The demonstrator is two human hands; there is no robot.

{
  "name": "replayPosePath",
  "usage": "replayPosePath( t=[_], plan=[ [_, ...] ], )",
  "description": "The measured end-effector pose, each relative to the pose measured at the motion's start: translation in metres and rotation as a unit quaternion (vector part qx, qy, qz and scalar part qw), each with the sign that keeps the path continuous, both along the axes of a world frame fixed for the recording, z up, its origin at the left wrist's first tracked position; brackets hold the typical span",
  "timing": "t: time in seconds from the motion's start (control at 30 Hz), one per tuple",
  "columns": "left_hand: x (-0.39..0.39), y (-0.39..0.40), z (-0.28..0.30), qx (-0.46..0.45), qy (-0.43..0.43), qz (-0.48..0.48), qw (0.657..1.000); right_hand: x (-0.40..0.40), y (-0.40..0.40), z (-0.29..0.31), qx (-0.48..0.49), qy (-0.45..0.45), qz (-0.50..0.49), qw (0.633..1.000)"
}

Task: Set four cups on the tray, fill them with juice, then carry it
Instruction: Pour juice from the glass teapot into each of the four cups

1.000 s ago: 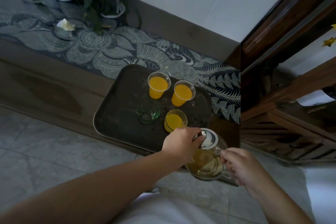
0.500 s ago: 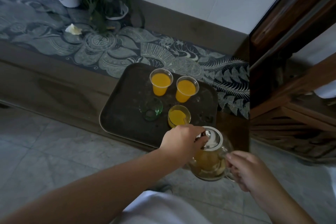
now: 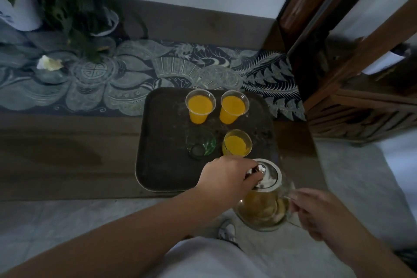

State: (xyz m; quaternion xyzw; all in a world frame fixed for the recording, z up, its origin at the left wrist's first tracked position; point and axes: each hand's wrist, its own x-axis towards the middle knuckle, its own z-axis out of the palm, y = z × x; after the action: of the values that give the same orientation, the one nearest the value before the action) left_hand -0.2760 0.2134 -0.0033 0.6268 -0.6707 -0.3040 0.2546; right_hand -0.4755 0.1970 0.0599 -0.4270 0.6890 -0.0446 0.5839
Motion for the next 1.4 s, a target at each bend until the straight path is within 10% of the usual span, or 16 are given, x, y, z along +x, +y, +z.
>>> replayPosePath(
  t=[1.4],
  plan=[
    [0.093, -0.006, -0.039, 0.138, 0.229, 0.017, 0.963, 0.139, -0.005, 0.032, 0.029, 0.123, 0.01, 0.992]
  ],
)
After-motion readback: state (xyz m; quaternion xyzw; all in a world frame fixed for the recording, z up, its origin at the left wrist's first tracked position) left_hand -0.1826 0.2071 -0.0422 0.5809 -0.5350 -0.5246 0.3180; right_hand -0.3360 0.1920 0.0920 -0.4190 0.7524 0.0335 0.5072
